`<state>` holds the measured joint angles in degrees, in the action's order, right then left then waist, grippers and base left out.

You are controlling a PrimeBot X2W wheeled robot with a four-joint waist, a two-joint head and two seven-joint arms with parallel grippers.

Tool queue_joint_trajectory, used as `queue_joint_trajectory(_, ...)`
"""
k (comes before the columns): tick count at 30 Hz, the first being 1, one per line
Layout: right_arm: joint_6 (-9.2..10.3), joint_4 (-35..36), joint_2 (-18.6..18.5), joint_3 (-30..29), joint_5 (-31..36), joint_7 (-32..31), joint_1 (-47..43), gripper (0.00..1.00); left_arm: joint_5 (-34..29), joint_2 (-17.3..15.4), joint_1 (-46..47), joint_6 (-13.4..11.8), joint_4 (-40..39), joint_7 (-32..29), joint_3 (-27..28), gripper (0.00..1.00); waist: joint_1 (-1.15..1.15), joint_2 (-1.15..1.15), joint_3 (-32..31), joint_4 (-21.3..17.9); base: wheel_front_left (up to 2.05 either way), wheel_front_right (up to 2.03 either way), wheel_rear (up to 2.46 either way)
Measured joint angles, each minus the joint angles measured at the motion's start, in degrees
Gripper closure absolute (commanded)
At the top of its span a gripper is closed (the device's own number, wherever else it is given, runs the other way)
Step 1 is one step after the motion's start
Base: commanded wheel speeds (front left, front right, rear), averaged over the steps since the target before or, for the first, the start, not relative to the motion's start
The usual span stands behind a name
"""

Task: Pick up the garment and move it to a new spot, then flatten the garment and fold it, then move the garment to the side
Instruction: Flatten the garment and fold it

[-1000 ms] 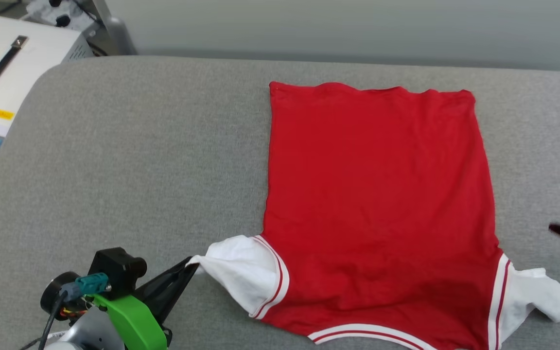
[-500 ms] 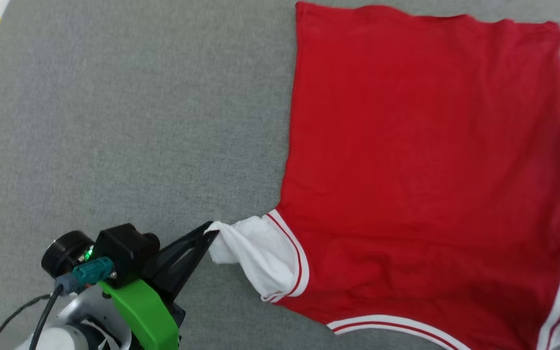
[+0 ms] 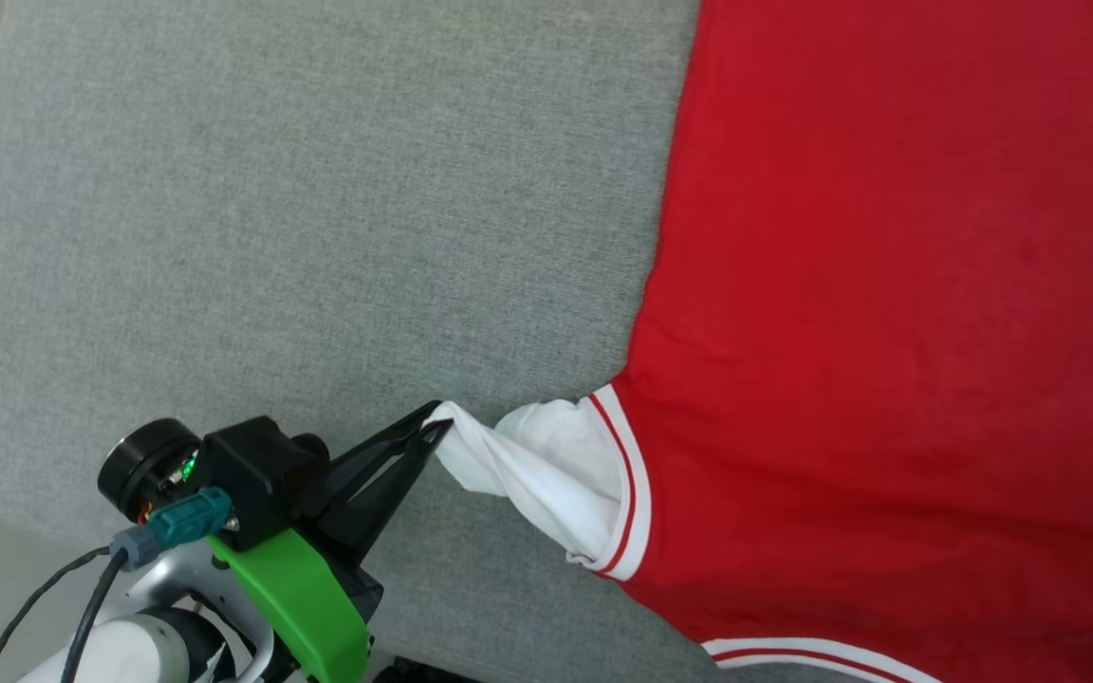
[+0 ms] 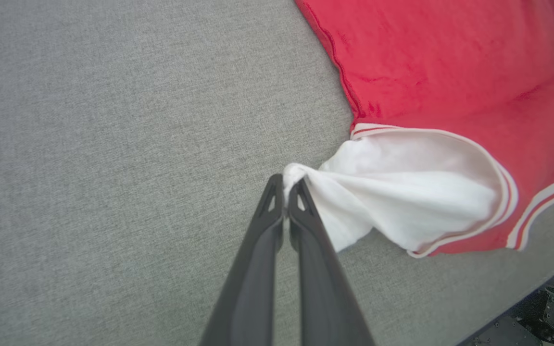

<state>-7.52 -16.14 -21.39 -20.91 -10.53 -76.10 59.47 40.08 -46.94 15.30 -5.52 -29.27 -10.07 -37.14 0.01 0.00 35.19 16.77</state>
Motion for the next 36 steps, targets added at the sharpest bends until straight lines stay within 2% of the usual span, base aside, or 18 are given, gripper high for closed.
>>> queue_joint_trajectory(8,0.00,-2.93,-2.19,1.74,1.37,1.71,1.65,0.00,-0.46,0.49,0.43,0.24,0.99,0.92,-0.05,1.00,-0.01,0.00,2.13,2.35,0.00,0.00,0.00)
queue_joint_trajectory(9,0.00,-3.20,-2.45,2.00,1.37,1.63,1.64,0.07,-0.46,0.55,0.43,0.24,1.08,0.99,-0.08,1.00,0.00,0.00,2.17,2.48,0.00,0.00,0.00)
queue_joint_trajectory(10,0.00,-3.35,-2.58,2.18,1.36,1.53,1.59,0.56,-0.46,0.58,0.44,0.25,1.14,1.04,-0.07,1.00,-0.01,0.00,2.13,2.52,0.00,0.00,0.00)
queue_joint_trajectory(11,0.00,-3.43,-2.77,2.46,1.35,1.51,1.53,0.89,-0.46,0.60,0.45,0.25,1.22,1.07,-0.05,1.00,0.00,0.00,2.06,2.55,0.00,0.00,0.00)
queue_joint_trajectory(12,0.00,-3.44,-3.02,2.85,1.27,1.51,1.38,1.00,-0.46,0.62,0.47,0.25,1.27,1.23,-0.07,1.00,0.00,0.00,2.01,2.57,0.00,0.00,0.00)
queue_joint_trajectory(20,-0.01,-3.72,-3.94,3.54,0.44,2.01,-1.55,1.00,-0.64,1.03,0.64,0.26,2.14,1.90,-0.21,1.00,-0.01,0.00,0.58,2.24,0.00,0.00,0.00)
queue_joint_trajectory(28,-0.01,-4.79,-3.21,2.30,-0.51,4.20,-7.64,1.00,-0.99,1.23,0.86,0.24,2.74,1.96,-0.21,1.00,-0.01,0.00,-3.15,1.05,0.00,0.00,0.00)
queue_joint_trajectory(32,-0.01,-4.21,-2.08,1.59,-1.36,4.80,-12.37,1.00,-0.92,1.24,0.86,0.19,3.14,1.79,-0.26,1.00,-0.01,0.00,-5.92,0.02,0.00,0.00,0.00)
queue_joint_trajectory(33,-0.01,-3.14,-1.76,1.07,-2.67,4.85,-17.00,1.00,-0.68,1.30,0.80,0.15,3.61,1.49,-0.52,1.00,-0.01,0.00,-8.22,-0.82,0.00,0.00,0.00)
queue_joint_trajectory(36,-0.01,-1.99,-1.18,0.20,-3.79,5.80,-21.63,1.00,-0.60,1.35,0.65,-0.53,4.41,1.75,-0.45,1.00,-0.02,0.00,-10.66,-1.73,0.00,0.00,0.00)
